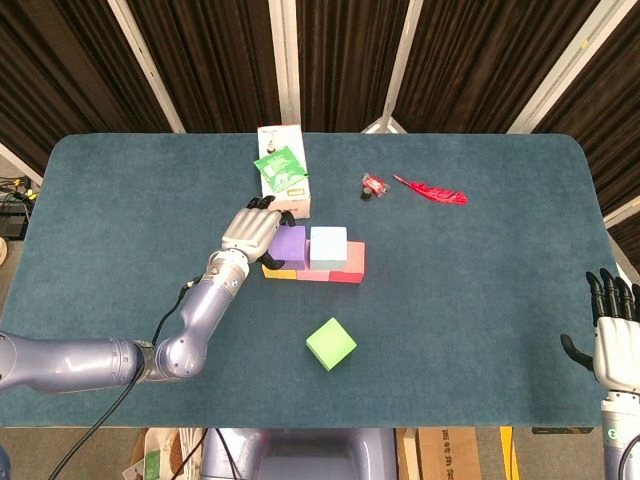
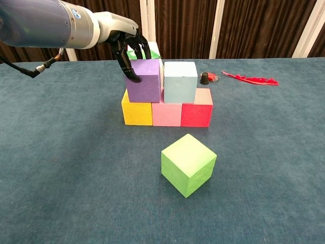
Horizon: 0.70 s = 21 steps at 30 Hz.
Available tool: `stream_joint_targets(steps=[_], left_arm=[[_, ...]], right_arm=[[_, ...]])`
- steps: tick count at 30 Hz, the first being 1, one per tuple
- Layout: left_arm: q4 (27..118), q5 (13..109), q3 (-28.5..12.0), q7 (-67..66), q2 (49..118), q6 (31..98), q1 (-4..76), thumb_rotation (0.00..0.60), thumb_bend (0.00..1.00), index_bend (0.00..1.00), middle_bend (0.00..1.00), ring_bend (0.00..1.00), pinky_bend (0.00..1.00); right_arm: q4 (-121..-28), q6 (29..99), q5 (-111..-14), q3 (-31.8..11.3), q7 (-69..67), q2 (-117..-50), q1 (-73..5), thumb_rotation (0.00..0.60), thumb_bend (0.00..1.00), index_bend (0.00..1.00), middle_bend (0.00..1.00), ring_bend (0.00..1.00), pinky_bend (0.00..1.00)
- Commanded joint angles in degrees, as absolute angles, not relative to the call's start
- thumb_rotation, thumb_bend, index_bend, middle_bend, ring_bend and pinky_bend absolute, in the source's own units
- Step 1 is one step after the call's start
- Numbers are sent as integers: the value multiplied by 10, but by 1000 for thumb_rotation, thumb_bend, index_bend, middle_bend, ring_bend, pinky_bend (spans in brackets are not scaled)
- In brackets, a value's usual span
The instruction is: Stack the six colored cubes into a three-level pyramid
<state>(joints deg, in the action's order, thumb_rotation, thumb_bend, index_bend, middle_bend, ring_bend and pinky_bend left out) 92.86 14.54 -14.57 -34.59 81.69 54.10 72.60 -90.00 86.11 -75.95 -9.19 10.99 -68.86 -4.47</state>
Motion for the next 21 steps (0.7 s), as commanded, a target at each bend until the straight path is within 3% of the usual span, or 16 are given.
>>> stream_joint_targets(steps=[1,21], left_arm=[[928,147,-146,-346,817,541,726,600,398,350,314,0,0],[918,164,-146,-342,825,545,722,600,386,350,291,0,0]], right_arm=[[-901,862,-758,-93,110,-689,-44,600,242,5,44,0,0],[-900,859,-754,-94,114,-692,-46,600,242,5,44,0,0]])
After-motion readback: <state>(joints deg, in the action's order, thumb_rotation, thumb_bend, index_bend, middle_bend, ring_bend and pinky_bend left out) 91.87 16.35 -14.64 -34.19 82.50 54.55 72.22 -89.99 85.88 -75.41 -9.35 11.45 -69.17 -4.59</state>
